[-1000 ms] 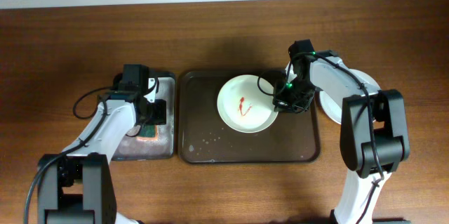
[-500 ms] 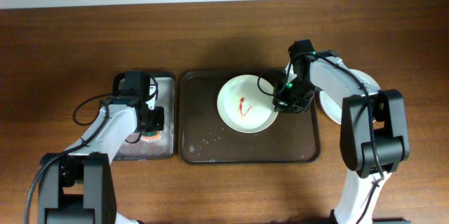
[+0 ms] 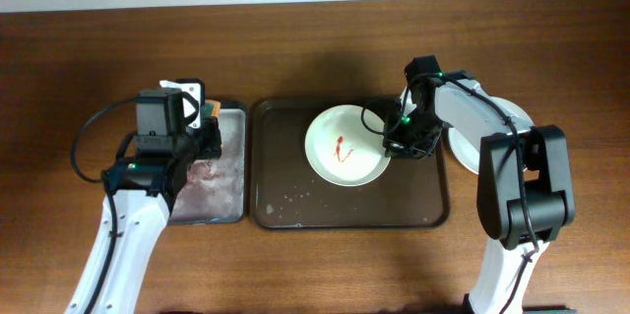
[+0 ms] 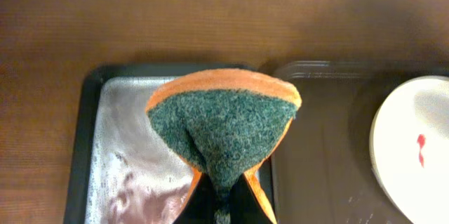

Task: Clean dirty plates on tray and stack at the side
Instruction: 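Lift the sponge from the soapy tray with the left gripper, then scrub the sauce off the held plate with the sponge in the left gripper, then return the sponge to the soapy tray with the left gripper, then lift the cleaned plate with the right gripper and carry it right, then lower the plate onto the right-side stack and release it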

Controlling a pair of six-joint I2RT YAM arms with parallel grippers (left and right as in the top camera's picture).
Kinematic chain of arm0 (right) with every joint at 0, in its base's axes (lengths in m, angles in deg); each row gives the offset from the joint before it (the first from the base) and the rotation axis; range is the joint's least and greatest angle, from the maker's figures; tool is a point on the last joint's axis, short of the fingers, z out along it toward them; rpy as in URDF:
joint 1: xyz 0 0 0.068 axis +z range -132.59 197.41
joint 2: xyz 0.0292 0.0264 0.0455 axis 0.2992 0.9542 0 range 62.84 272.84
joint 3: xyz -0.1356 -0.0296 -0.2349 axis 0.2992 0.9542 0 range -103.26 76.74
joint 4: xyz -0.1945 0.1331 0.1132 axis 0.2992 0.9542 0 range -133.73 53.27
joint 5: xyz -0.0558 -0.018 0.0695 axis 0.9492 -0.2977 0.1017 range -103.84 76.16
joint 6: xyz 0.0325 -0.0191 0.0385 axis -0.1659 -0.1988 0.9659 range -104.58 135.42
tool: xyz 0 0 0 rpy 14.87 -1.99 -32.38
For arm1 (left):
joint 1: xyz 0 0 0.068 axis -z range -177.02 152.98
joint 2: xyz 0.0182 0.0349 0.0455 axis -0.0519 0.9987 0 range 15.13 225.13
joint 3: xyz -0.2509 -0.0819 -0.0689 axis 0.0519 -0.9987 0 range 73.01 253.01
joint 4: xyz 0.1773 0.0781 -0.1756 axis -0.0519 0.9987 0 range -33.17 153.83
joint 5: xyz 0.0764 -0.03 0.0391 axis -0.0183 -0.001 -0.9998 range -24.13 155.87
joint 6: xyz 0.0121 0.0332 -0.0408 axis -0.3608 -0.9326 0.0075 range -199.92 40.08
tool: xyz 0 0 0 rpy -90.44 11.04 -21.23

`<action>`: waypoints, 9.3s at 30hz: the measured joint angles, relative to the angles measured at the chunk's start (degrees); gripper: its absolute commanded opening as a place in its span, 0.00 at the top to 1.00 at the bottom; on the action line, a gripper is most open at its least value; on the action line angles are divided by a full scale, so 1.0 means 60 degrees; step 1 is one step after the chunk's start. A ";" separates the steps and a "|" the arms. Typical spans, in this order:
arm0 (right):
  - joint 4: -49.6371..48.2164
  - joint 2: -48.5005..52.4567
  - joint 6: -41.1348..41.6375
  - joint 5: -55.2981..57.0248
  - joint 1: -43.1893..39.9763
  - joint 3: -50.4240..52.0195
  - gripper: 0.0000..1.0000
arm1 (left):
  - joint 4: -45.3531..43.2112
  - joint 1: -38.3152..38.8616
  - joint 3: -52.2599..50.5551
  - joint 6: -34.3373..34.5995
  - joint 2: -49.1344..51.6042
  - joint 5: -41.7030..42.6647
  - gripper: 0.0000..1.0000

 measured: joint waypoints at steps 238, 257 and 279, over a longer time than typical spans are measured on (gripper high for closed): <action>0.0357 -0.4237 -0.0641 1.1763 0.4564 0.0073 0.96 | -0.0623 0.0375 -0.0146 0.1475 0.4484 -0.1443 0.65; 0.0364 -0.4299 -0.0441 1.1708 0.4248 0.0073 0.96 | 0.0532 0.0375 -0.0080 0.1486 0.3231 -0.1515 0.32; 0.0834 -0.4958 0.0346 0.4863 -0.4011 0.0069 0.96 | 0.1351 0.0375 0.0018 0.1486 0.2623 -0.1515 0.11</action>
